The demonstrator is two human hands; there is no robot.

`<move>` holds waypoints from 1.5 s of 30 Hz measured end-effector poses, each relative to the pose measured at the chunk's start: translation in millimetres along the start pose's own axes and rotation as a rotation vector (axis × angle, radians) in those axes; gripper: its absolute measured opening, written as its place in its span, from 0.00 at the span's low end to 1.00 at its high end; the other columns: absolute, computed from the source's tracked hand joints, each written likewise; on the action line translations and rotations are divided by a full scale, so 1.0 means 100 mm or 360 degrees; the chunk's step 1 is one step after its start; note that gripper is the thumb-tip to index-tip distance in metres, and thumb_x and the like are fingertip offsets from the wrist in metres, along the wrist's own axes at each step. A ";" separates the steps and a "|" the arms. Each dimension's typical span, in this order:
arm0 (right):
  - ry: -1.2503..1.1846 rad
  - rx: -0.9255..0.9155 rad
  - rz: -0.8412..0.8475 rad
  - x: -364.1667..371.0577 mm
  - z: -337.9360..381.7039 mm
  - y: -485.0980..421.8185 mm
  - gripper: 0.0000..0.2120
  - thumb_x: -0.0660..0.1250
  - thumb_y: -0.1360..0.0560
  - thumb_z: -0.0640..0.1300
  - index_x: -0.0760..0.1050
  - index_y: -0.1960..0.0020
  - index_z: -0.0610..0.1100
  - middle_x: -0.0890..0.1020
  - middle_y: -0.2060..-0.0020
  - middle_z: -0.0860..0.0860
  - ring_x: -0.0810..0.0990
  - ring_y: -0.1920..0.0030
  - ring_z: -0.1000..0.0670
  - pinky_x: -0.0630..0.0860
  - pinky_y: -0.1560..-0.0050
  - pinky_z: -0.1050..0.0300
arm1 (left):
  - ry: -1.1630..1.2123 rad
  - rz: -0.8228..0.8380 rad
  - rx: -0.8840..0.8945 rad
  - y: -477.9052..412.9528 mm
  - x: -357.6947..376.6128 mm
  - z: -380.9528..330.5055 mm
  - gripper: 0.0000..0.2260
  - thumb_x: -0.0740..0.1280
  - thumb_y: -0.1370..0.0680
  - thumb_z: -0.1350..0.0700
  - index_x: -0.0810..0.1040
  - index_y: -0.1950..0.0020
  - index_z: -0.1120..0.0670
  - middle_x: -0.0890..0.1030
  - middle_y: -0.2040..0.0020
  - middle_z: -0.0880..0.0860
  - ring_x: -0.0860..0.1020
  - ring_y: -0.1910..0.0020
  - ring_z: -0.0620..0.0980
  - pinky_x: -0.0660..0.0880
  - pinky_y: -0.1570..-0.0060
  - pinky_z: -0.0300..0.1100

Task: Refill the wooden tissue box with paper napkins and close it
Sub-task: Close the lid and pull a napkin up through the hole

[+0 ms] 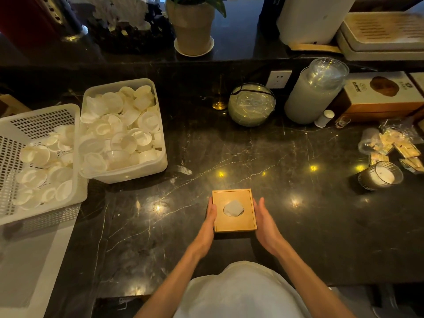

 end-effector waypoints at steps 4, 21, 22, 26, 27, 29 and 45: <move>-0.0130 0.0028 0.0004 0.05 0.14 -0.13 0.29 0.43 0.19 0.64 0.66 0.27 0.51 0.80 0.35 0.48 0.78 0.35 0.47 0.72 0.34 0.46 | 0.0193 -0.0068 -0.0025 -0.09 -0.09 -0.25 0.25 0.48 0.18 0.36 0.68 0.27 0.45 0.81 0.36 0.46 0.79 0.37 0.45 0.70 0.30 0.51; -0.0314 0.0014 0.0030 0.35 1.93 -2.31 0.32 0.45 0.21 0.67 0.66 0.27 0.49 0.79 0.35 0.43 0.79 0.37 0.44 0.76 0.45 0.48 | 0.0252 -0.0183 0.0092 -2.08 -0.96 -2.03 0.31 0.46 0.19 0.36 0.72 0.29 0.53 0.82 0.38 0.56 0.81 0.40 0.53 0.75 0.35 0.52; -0.0320 0.0034 0.0010 0.32 1.89 -2.37 0.33 0.45 0.22 0.68 0.66 0.27 0.49 0.79 0.35 0.43 0.79 0.37 0.44 0.76 0.44 0.48 | 0.0262 -0.0178 0.0075 -2.16 -0.96 -1.99 0.30 0.46 0.19 0.36 0.73 0.30 0.53 0.82 0.38 0.56 0.81 0.40 0.53 0.75 0.36 0.51; -0.0273 0.0075 -0.0029 0.24 1.68 -2.49 0.39 0.50 0.27 0.72 0.64 0.25 0.50 0.80 0.36 0.45 0.78 0.36 0.44 0.72 0.36 0.44 | 0.0188 -0.0231 -0.0020 -2.34 -1.01 -1.67 0.34 0.49 0.22 0.30 0.69 0.26 0.51 0.78 0.33 0.56 0.78 0.35 0.54 0.71 0.31 0.54; -0.0267 0.0081 -0.0033 0.22 1.65 -2.50 0.38 0.49 0.26 0.71 0.64 0.24 0.50 0.80 0.36 0.45 0.78 0.36 0.44 0.73 0.37 0.45 | 0.0132 -0.0225 -0.0039 -2.42 -1.05 -1.53 0.38 0.51 0.26 0.25 0.65 0.24 0.47 0.74 0.29 0.55 0.75 0.32 0.54 0.68 0.29 0.56; -0.0249 0.0072 -0.0027 0.25 1.66 -2.48 0.35 0.46 0.23 0.69 0.63 0.24 0.50 0.80 0.36 0.46 0.79 0.37 0.45 0.75 0.41 0.48 | 0.0016 -0.0190 -0.0019 -2.45 -1.07 -1.48 0.40 0.53 0.30 0.22 0.55 0.21 0.39 0.64 0.22 0.52 0.67 0.26 0.54 0.61 0.25 0.59; 0.2199 -0.0504 -0.0286 0.42 1.37 -1.77 0.37 0.37 0.23 0.70 0.33 0.22 0.52 0.36 0.22 0.54 0.34 0.22 0.49 0.44 0.22 0.42 | -0.1899 -0.0660 0.0511 -1.66 -0.72 -1.60 0.33 0.55 0.18 0.51 0.38 0.19 0.54 0.37 0.20 0.53 0.38 0.20 0.52 0.42 0.21 0.54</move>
Point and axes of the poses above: each hand's wrist, its own y-axis away from the middle knuckle, its own x-axis out of the palm, z = x × y, the point moved 7 cm from there along -y, towards the middle knuckle
